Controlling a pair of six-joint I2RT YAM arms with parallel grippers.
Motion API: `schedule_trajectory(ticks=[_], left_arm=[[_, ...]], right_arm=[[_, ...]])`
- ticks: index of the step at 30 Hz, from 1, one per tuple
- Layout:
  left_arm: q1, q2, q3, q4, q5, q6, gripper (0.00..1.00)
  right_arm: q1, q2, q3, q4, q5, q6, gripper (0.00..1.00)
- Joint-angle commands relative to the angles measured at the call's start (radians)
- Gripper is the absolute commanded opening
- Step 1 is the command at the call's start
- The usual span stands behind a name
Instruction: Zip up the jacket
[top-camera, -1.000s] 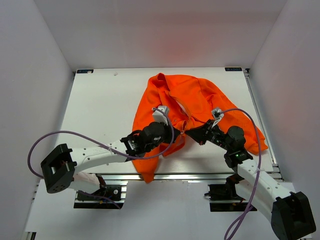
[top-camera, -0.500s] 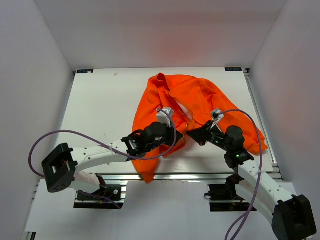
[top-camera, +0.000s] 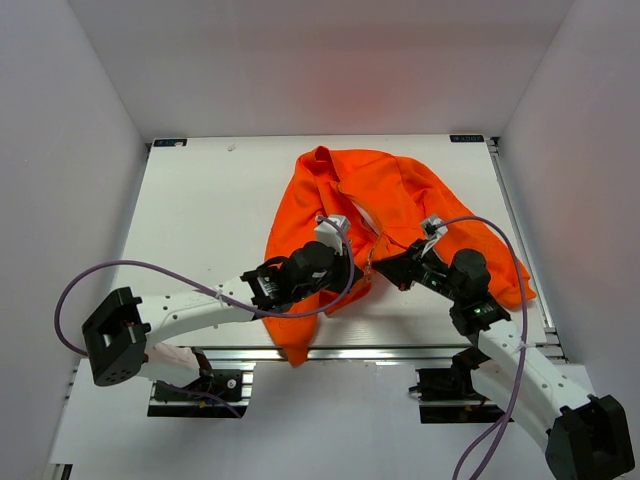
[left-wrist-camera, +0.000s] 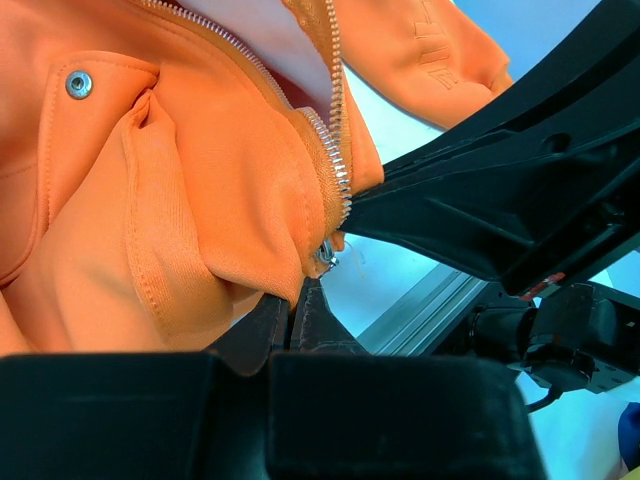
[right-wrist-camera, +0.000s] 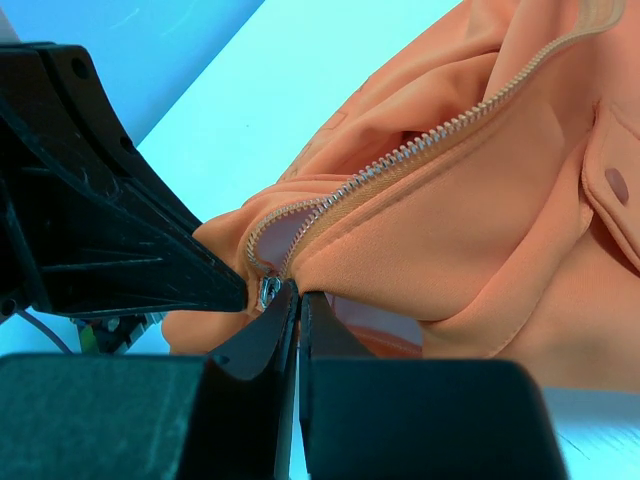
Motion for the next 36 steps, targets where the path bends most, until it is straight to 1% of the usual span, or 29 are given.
schedule_trajectory(ticks=[1, 8, 10, 12, 16, 17, 19, 20, 22, 23, 24, 25, 26, 27, 31, 32, 34, 36], left_arm=[[-0.02, -0.022, -0.004, -0.131, 0.06, 0.024, 0.0], [-0.02, -0.045, -0.033, -0.12, 0.113, 0.05, 0.0], [-0.02, -0.048, -0.033, -0.117, 0.11, 0.055, 0.0], [-0.02, -0.056, -0.04, -0.102, 0.101, 0.058, 0.0], [-0.014, -0.036, -0.066, 0.016, 0.116, 0.067, 0.0], [0.002, -0.01, -0.049, 0.053, 0.129, 0.065, 0.0], [0.025, 0.014, -0.02, 0.053, 0.199, 0.059, 0.0], [0.034, 0.022, -0.009, 0.053, 0.237, 0.053, 0.0], [0.052, 0.034, 0.0, 0.073, 0.273, 0.053, 0.0], [0.057, 0.035, 0.0, 0.076, 0.29, 0.048, 0.0], [0.069, 0.036, 0.002, 0.079, 0.301, 0.042, 0.0], [0.075, 0.042, 0.005, 0.081, 0.316, 0.038, 0.0], [0.084, 0.047, 0.006, 0.082, 0.345, 0.021, 0.0], [0.098, 0.05, 0.008, 0.088, 0.357, 0.012, 0.0], [0.129, 0.077, 0.005, 0.134, 0.388, -0.036, 0.0], [0.135, 0.088, 0.006, 0.146, 0.397, -0.048, 0.0], [0.149, 0.096, 0.011, 0.183, 0.408, -0.062, 0.0], [0.16, 0.107, 0.029, 0.182, 0.417, -0.067, 0.0]], right_arm=[[-0.014, -0.027, 0.085, 0.072, 0.149, -0.006, 0.0], [-0.012, -0.019, 0.095, 0.069, 0.187, 0.043, 0.0], [-0.012, -0.018, 0.095, 0.064, 0.186, 0.048, 0.0], [-0.012, -0.012, 0.101, 0.017, 0.169, 0.033, 0.0], [-0.012, 0.007, 0.108, -0.106, 0.092, -0.01, 0.0], [-0.012, 0.013, 0.104, -0.144, 0.066, -0.018, 0.06], [-0.014, 0.018, 0.099, -0.174, 0.048, -0.02, 0.11], [-0.014, 0.025, 0.098, -0.187, 0.042, -0.026, 0.16], [-0.012, 0.03, 0.093, -0.221, 0.054, -0.021, 0.18], [-0.014, 0.034, 0.09, -0.227, 0.06, -0.012, 0.23], [-0.014, 0.036, 0.085, -0.231, 0.066, -0.006, 0.23], [-0.014, 0.036, 0.085, -0.234, 0.062, -0.003, 0.25], [-0.012, 0.042, 0.088, -0.243, 0.06, -0.001, 0.35], [-0.014, 0.044, 0.096, -0.255, 0.056, -0.003, 0.38], [-0.014, 0.054, 0.159, -0.353, 0.084, -0.036, 0.46], [-0.014, 0.051, 0.17, -0.39, 0.097, -0.049, 0.49], [-0.012, 0.044, 0.196, -0.462, 0.146, -0.09, 0.5], [-0.012, 0.03, 0.234, -0.539, 0.186, -0.119, 0.51]])
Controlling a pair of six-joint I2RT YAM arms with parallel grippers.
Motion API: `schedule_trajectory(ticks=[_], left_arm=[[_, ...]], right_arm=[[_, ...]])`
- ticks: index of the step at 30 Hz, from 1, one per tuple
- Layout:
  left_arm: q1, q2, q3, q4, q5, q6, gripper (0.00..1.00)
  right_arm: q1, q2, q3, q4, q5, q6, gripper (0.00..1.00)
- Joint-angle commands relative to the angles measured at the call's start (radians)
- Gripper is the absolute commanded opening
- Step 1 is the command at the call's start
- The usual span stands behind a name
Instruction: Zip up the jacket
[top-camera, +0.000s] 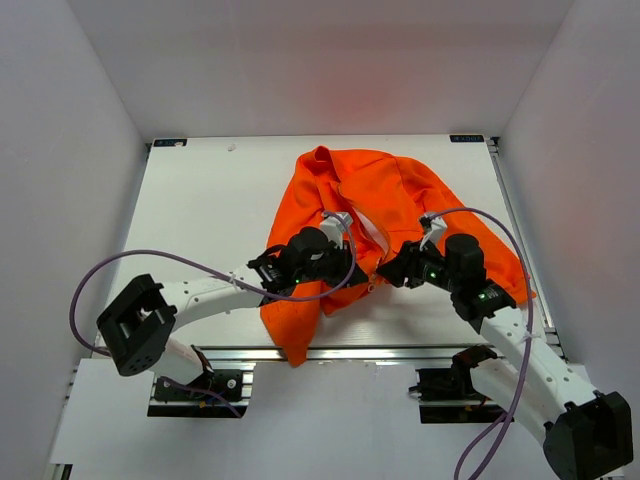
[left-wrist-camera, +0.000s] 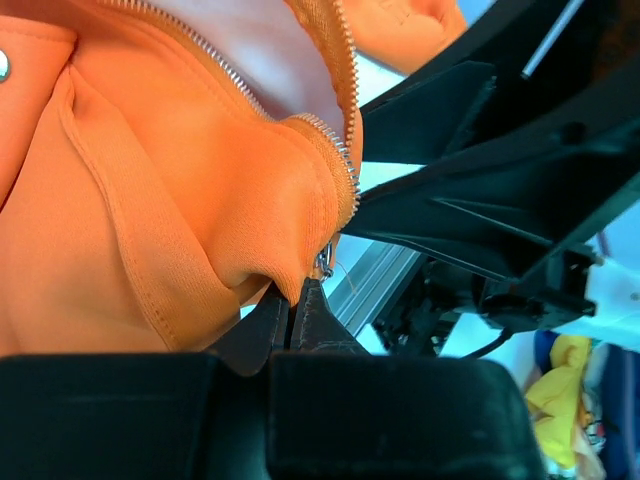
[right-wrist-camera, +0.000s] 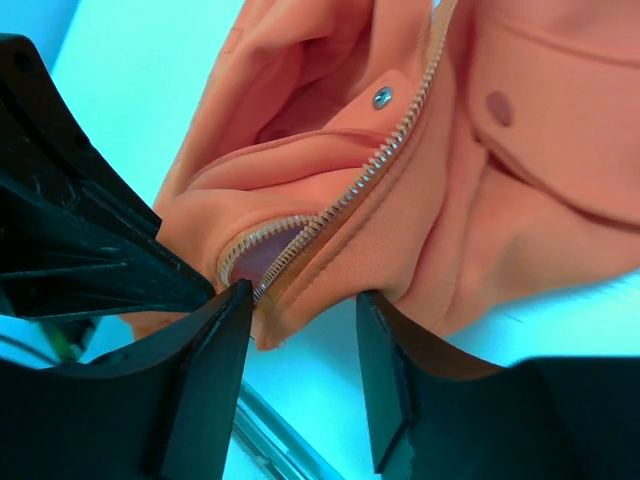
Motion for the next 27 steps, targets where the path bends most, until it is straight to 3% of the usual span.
schedule_trajectory(ticks=[1, 4, 5, 10, 15, 22, 27], left_arm=[[0.02, 0.004, 0.067, 0.043, 0.047, -0.027, 0.0], [0.028, 0.016, 0.112, 0.009, 0.043, -0.023, 0.0], [0.028, 0.019, 0.124, 0.009, 0.043, -0.025, 0.0], [0.037, 0.05, 0.159, 0.0, 0.026, -0.054, 0.0], [0.042, 0.082, 0.242, -0.06, 0.013, -0.054, 0.0], [0.075, 0.128, 0.31, -0.138, 0.035, -0.05, 0.0], [0.135, 0.163, 0.342, -0.17, 0.075, -0.037, 0.0]], right_arm=[[-0.003, -0.031, 0.092, -0.133, 0.085, -0.1, 0.52], [-0.004, -0.051, 0.141, -0.196, 0.099, -0.134, 0.66], [-0.004, -0.057, 0.15, -0.207, 0.097, -0.146, 0.89], [0.0, -0.066, 0.216, -0.322, 0.132, -0.163, 0.89], [0.059, -0.114, 0.282, -0.413, 0.292, -0.261, 0.89], [0.21, -0.059, 0.331, -0.416, 0.381, -0.35, 0.89], [0.368, 0.018, 0.323, -0.296, 0.643, -0.373, 0.89]])
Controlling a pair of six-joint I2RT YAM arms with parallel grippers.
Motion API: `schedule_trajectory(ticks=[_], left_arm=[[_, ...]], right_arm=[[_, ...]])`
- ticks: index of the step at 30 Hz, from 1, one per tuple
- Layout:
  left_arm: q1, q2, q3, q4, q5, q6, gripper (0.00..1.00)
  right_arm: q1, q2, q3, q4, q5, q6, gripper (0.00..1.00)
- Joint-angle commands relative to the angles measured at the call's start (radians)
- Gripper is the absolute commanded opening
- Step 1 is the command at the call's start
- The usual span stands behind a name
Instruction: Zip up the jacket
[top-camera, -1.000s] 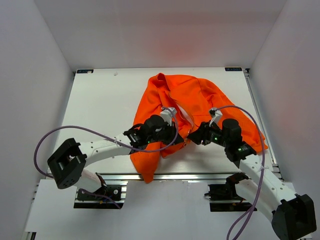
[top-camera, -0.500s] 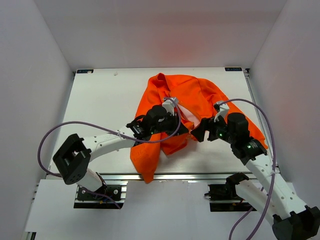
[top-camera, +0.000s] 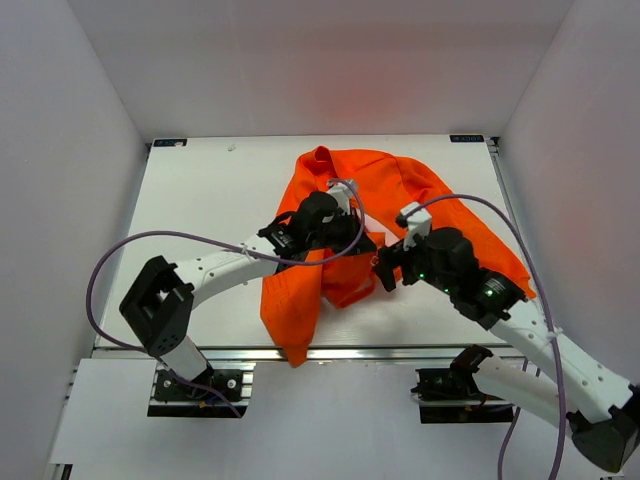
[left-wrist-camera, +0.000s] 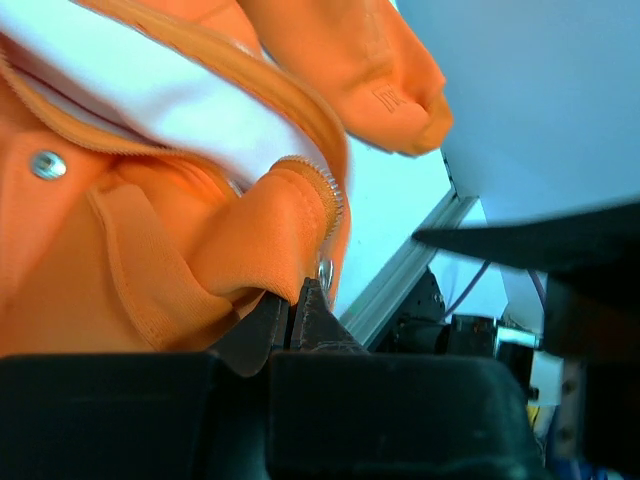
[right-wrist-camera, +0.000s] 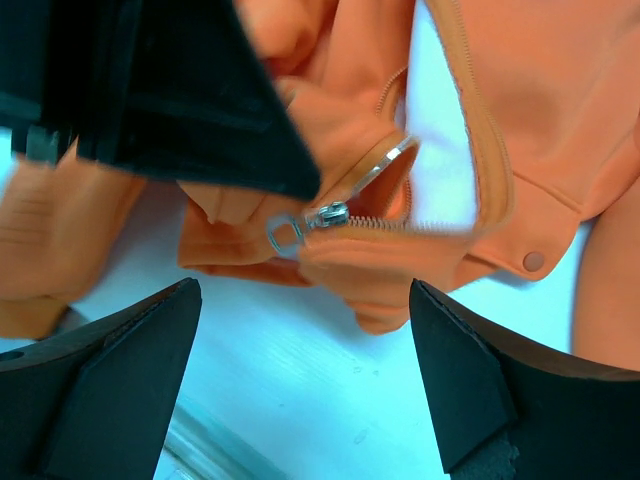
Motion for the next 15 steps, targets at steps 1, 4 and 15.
schedule_trajectory(ticks=[1, 4, 15], left_arm=[[0.048, 0.017, 0.066, -0.04, 0.055, 0.016, 0.0], [0.085, 0.045, 0.118, -0.103, 0.086, 0.032, 0.0], [0.09, 0.075, 0.137, -0.123, 0.142, 0.032, 0.0]], right_arm=[[0.112, 0.077, 0.018, 0.095, 0.204, -0.069, 0.89], [0.163, 0.155, 0.065, 0.132, 0.275, -0.163, 0.89], [0.28, 0.214, 0.047, 0.218, 0.454, -0.271, 0.84]])
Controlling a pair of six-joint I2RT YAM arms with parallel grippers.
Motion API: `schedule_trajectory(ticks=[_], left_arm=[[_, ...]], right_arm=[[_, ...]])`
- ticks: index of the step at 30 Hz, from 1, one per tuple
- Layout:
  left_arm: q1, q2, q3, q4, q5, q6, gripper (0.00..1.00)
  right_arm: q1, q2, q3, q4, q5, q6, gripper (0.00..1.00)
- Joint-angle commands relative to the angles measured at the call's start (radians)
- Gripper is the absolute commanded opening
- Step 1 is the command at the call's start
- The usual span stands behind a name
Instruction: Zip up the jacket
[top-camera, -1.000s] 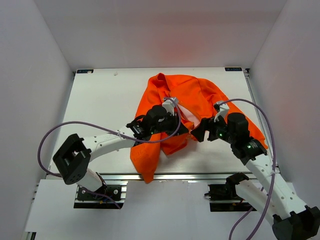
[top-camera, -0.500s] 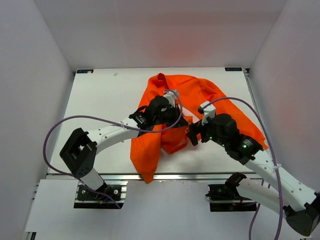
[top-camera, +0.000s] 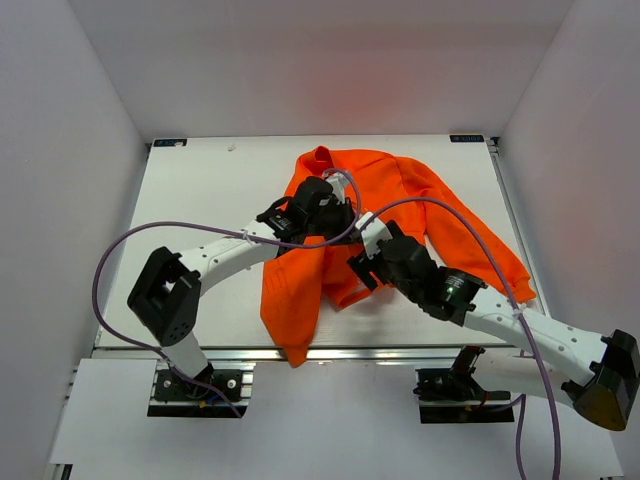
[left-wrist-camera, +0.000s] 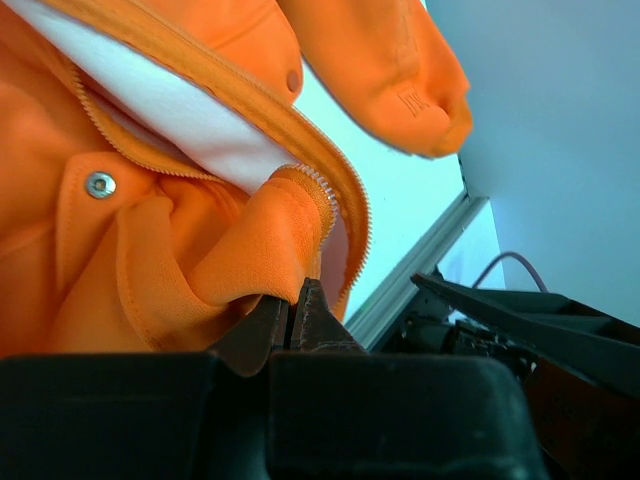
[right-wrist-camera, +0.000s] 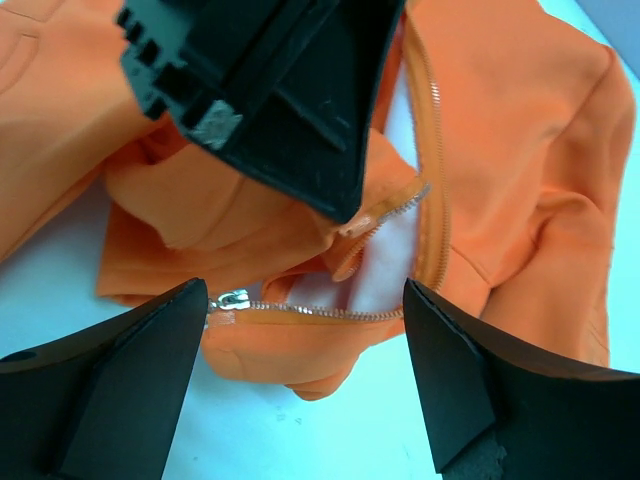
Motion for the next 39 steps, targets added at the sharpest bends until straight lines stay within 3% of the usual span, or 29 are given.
schedule_trajectory(ticks=[1, 4, 9, 10, 15, 19, 25, 39], left_arm=[[-0.003, 0.003, 0.03, -0.009, 0.056, 0.01, 0.0], [-0.003, -0.017, -0.013, -0.006, 0.062, 0.004, 0.0], [-0.003, -0.052, -0.085, 0.046, 0.118, -0.001, 0.0], [-0.003, -0.054, -0.099, 0.06, 0.127, -0.009, 0.0], [-0.003, -0.055, -0.173, 0.094, 0.19, -0.018, 0.0], [-0.003, -0.094, -0.22, 0.114, 0.194, -0.019, 0.0], [-0.005, -0.121, -0.257, 0.144, 0.211, -0.024, 0.0], [-0.009, -0.112, -0.288, 0.183, 0.254, -0.03, 0.0]], right_arm=[[0.018, 0.006, 0.038, 0.051, 0.138, -0.003, 0.83], [0.016, -0.047, 0.036, -0.019, 0.157, 0.173, 0.82], [0.014, -0.159, -0.033, -0.277, 0.011, 0.615, 0.85], [0.014, -0.194, -0.05, -0.288, 0.008, 0.757, 0.8], [0.013, -0.25, -0.19, -0.147, -0.101, 1.003, 0.75], [0.01, -0.184, -0.219, -0.044, -0.16, 1.065, 0.73], [-0.001, -0.213, -0.294, 0.106, -0.069, 1.117, 0.65], [-0.077, -0.138, -0.299, 0.142, -0.107, 1.106, 0.57]])
